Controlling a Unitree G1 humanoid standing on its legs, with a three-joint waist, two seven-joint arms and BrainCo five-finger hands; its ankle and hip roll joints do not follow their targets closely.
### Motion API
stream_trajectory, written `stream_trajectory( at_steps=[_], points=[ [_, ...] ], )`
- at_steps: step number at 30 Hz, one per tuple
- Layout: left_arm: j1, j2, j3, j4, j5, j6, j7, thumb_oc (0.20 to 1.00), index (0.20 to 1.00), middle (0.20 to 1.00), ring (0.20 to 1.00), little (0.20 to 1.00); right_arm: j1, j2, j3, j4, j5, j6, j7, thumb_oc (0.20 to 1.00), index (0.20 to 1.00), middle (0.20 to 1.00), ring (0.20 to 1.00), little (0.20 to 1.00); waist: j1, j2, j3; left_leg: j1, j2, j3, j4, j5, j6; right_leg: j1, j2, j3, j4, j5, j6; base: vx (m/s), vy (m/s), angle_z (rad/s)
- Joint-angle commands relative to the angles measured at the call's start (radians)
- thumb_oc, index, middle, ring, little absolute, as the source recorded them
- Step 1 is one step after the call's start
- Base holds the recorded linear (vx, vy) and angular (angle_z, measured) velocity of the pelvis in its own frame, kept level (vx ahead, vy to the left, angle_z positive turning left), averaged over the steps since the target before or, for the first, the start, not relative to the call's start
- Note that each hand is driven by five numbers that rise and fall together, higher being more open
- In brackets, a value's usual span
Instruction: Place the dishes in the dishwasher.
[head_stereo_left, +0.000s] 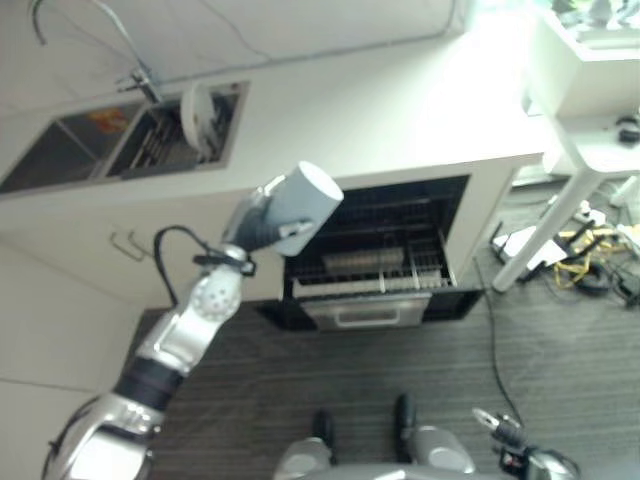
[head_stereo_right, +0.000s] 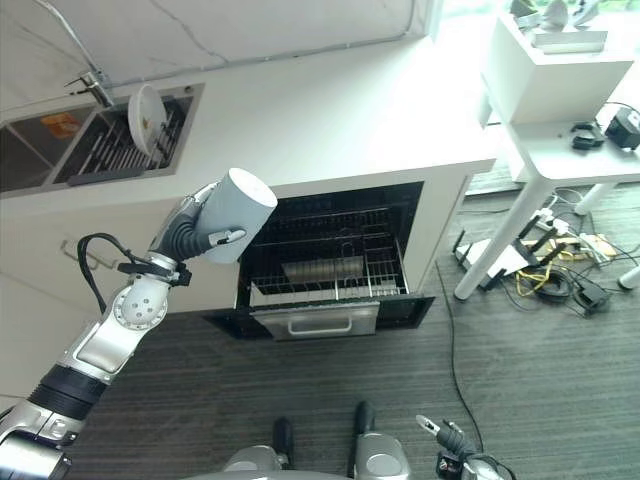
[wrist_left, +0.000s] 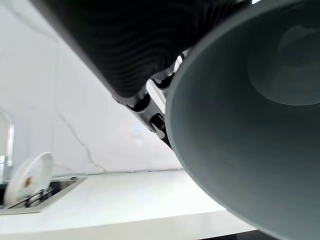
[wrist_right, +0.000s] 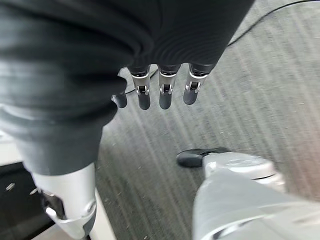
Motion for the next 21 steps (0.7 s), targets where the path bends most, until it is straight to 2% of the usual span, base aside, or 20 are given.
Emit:
stream_trajectory(
  at_steps=[1,5,8,10,12,14,15,16,18,20,21],
  points=[
    [-0.051,0.003,0.039,-0.002,-0.031,-0.097,0.085,0.200,0.200,0.200,0.200,0.200,-0.022,-0.014,-0.031,-0.018,0.085,-0.091,0.007,1.000,1.000,1.000,1.000,1.000,-0.015,-0.055,0.022,-0.042,-0.040,0.004,0.085,-0.070,0.009,0.070,-0.097,0.072,0.083,-0.143,0.101,0.03,0.116,0.18],
    [-0.033,-0.007,0.044,0.017,0.007,-0.097,0.115,0.200,0.200,0.200,0.200,0.200,0.006,-0.009,-0.045,-0.195,0.136,-0.131,-0.013,1.000,1.000,1.000,1.000,1.000,-0.028,-0.059,0.021,0.016,-0.025,0.006,-0.030,-0.043,0.010,0.073,-0.107,0.066,0.076,-0.133,0.122,0.06,0.110,-0.03],
    [-0.019,-0.011,0.053,0.043,0.007,-0.115,0.161,0.200,0.200,0.200,0.200,0.200,0.055,0.011,-0.032,-0.355,0.111,-0.196,-0.037,1.000,1.000,1.000,1.000,1.000,-0.044,-0.071,0.009,0.046,-0.021,0.029,-0.080,-0.037,0.013,0.079,-0.116,0.063,0.056,-0.120,0.140,0.08,0.014,-0.37],
    [-0.005,-0.018,0.064,0.046,0.009,-0.148,0.194,0.200,0.200,0.200,0.200,0.200,0.097,0.014,-0.058,-0.505,0.108,-0.271,-0.064,1.000,1.000,1.000,1.000,1.000,-0.062,-0.083,-0.002,0.062,-0.011,0.059,-0.108,-0.032,0.012,0.085,-0.118,0.061,0.040,-0.114,0.149,0.09,-0.012,-0.05],
    [0.017,-0.051,0.071,0.043,-0.040,-0.168,0.235,0.200,0.200,0.200,0.200,0.200,0.144,0.018,-0.077,-0.702,0.077,-0.261,-0.076,1.000,1.000,1.000,1.000,1.000,-0.085,-0.096,-0.004,0.067,-0.008,0.083,-0.110,-0.035,0.016,0.082,-0.122,0.069,0.030,-0.106,0.156,0.05,0.004,-0.20],
    [0.051,-0.090,0.086,0.032,-0.103,-0.192,0.251,0.200,0.200,0.200,0.200,0.200,0.173,0.024,-0.086,-0.812,0.062,-0.268,-0.065,1.000,1.000,1.000,1.000,1.000,-0.095,-0.103,-0.008,0.070,-0.009,0.091,-0.109,-0.039,0.021,0.080,-0.121,0.079,0.027,-0.105,0.156,0.05,0.005,-0.16],
    [0.086,-0.135,0.097,0.025,-0.151,-0.192,0.272,0.200,0.200,0.200,0.200,0.200,0.201,0.027,-0.089,-0.911,0.024,-0.308,-0.082,1.000,1.000,1.000,1.000,1.000,-0.104,-0.109,-0.012,0.074,-0.012,0.096,-0.108,-0.044,0.025,0.081,-0.120,0.087,0.024,-0.103,0.157,0.06,0.003,-0.37],
    [0.093,-0.144,0.096,0.033,-0.174,-0.203,0.282,0.200,0.200,0.200,0.200,0.200,0.213,0.022,-0.090,-0.948,0.014,-0.336,-0.099,1.000,1.000,1.000,1.000,1.000,-0.108,-0.111,-0.015,0.077,-0.015,0.100,-0.107,-0.047,0.027,0.082,-0.120,0.089,0.021,-0.101,0.159,0.08,0.003,-0.37],
    [0.137,-0.197,0.105,0.027,-0.140,-0.229,0.349,0.200,0.200,0.200,0.200,0.200,0.229,0.002,-0.100,-1.071,-0.012,-0.417,-0.141,1.000,1.000,1.000,1.000,1.000,-0.116,-0.118,-0.020,0.078,-0.014,0.112,-0.101,-0.050,0.029,0.080,-0.123,0.093,0.020,-0.096,0.160,0.06,0.012,-0.37],
    [0.128,-0.213,0.078,0.048,-0.083,-0.266,0.493,0.200,0.200,0.200,0.200,0.200,0.223,-0.019,-0.092,-1.212,0.021,-0.515,-0.089,1.000,1.000,1.000,1.000,1.000,-0.130,-0.118,-0.029,0.087,-0.018,0.133,-0.098,-0.061,0.034,0.080,-0.126,0.101,0.008,-0.088,0.164,0.07,0.060,-0.49],
    [0.110,-0.222,0.067,0.060,-0.025,-0.272,0.558,0.200,0.200,0.200,0.200,0.200,0.199,-0.029,-0.073,-1.266,0.008,-0.542,-0.072,1.000,1.000,1.000,1.000,1.000,-0.134,-0.116,-0.034,0.089,-0.021,0.138,-0.098,-0.064,0.035,0.080,-0.129,0.106,0.003,-0.085,0.166,0.07,0.083,-0.39]
  ],
)
